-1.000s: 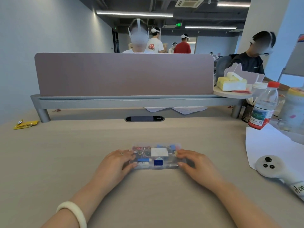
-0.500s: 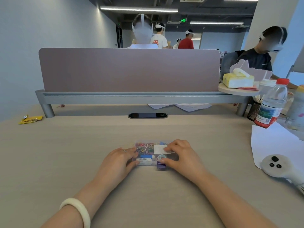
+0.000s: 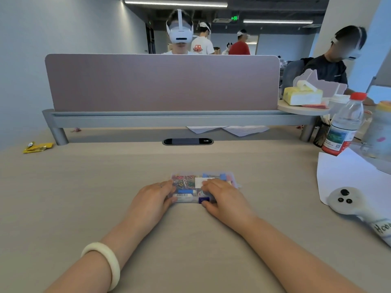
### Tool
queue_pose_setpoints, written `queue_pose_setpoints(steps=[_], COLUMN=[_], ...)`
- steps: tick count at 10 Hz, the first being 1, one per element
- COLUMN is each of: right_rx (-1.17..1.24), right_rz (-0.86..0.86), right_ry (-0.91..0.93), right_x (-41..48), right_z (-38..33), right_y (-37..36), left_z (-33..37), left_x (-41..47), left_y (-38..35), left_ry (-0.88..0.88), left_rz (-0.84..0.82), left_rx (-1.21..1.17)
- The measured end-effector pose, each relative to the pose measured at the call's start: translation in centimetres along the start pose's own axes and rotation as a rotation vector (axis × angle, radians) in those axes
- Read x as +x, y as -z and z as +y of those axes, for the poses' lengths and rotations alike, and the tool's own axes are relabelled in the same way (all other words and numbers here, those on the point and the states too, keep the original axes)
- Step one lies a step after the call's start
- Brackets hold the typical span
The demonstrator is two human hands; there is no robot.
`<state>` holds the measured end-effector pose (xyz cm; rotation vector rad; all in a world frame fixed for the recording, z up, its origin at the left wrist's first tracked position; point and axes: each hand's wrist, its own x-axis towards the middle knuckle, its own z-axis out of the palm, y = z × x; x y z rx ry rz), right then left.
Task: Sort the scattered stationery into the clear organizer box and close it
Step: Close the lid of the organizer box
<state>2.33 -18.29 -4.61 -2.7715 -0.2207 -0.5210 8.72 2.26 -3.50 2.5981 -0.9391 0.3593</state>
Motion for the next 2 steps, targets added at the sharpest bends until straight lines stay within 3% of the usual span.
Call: queue_pose_setpoints(steps=[2], right_rx=[0.196], right_rz=[0.041], right_ry=[-0.058], right_x=[-0.23], right_z=[0.01], right_y=[0.58], left_z=[-0.38], left_x=[-0.15], left_y=[-0.21], left_ry=[0.015], left_rz=[0.024], left_rx=[-0.131])
